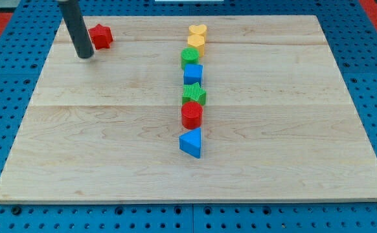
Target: Push the red circle into the red star
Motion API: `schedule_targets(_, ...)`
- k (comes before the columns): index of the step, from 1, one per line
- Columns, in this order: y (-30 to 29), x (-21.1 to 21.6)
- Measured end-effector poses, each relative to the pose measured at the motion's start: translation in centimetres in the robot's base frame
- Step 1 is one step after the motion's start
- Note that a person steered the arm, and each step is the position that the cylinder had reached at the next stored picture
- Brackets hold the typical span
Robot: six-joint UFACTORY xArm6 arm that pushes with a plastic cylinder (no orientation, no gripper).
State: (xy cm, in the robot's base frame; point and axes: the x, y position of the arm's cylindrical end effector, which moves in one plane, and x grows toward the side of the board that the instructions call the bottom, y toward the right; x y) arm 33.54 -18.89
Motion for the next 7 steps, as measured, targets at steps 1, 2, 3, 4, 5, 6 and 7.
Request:
schedule_targets(1,5.0,5.6)
schedule_targets(2,9.2,10.0)
schedule_targets(3,7.7,16.6)
schedule_targets(4,10.3,23.4)
schedule_targets(5,20.6,27.9)
schedule_targets(6,30.1,26.2)
schedule_targets(7,28.0,20.8)
